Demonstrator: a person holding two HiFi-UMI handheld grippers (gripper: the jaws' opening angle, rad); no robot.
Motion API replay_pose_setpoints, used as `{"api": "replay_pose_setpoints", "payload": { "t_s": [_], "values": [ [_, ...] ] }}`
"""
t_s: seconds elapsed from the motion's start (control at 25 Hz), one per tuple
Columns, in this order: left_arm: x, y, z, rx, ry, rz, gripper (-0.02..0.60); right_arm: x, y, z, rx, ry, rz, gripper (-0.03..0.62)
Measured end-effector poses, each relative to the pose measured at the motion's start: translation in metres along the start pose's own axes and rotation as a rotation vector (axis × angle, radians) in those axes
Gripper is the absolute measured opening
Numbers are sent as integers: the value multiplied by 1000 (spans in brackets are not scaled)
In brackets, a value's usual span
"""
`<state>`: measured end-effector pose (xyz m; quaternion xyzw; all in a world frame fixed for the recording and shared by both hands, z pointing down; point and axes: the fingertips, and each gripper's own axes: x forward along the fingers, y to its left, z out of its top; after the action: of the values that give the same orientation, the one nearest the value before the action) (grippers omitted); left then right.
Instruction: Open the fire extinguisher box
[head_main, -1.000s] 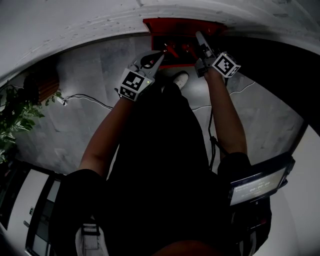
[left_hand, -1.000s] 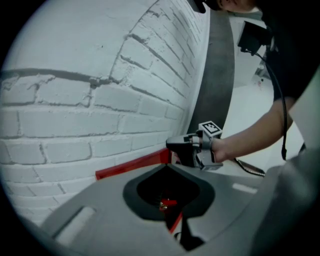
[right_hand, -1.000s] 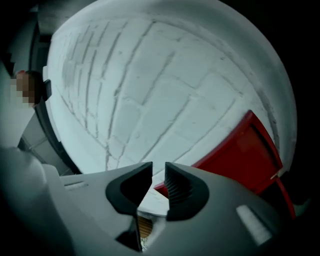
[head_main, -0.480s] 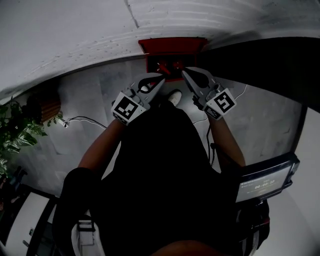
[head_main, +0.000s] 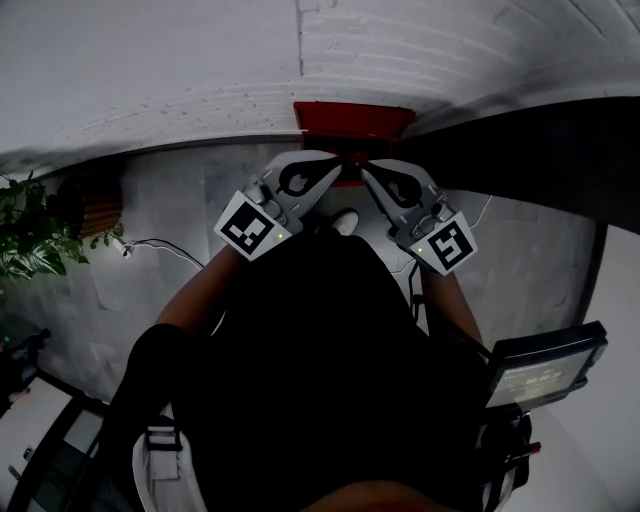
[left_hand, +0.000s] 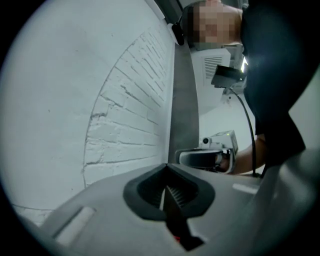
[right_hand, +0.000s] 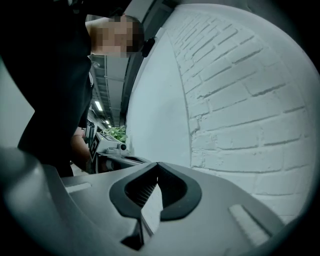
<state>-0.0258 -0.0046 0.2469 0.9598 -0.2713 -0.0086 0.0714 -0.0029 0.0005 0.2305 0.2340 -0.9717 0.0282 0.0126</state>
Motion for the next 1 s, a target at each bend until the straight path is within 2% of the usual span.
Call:
{"api": "replay_pose_setpoints", "payload": {
  "t_s": [0.24, 0.48, 0.6, 1.0],
  "values": [
    [-5, -2, 12, 18, -26, 17, 3, 5, 0, 9, -34, -5, 14, 9],
    [-8, -3, 18, 30, -40, 32, 3, 6, 2, 12, -1, -34, 24, 9],
    [-8, -3, 21, 31, -47, 32, 3, 6, 3, 15, -18, -40, 24, 9],
    [-11, -6, 22, 47, -39, 30, 3, 5, 6, 11, -27, -27, 32, 9]
  ]
}}
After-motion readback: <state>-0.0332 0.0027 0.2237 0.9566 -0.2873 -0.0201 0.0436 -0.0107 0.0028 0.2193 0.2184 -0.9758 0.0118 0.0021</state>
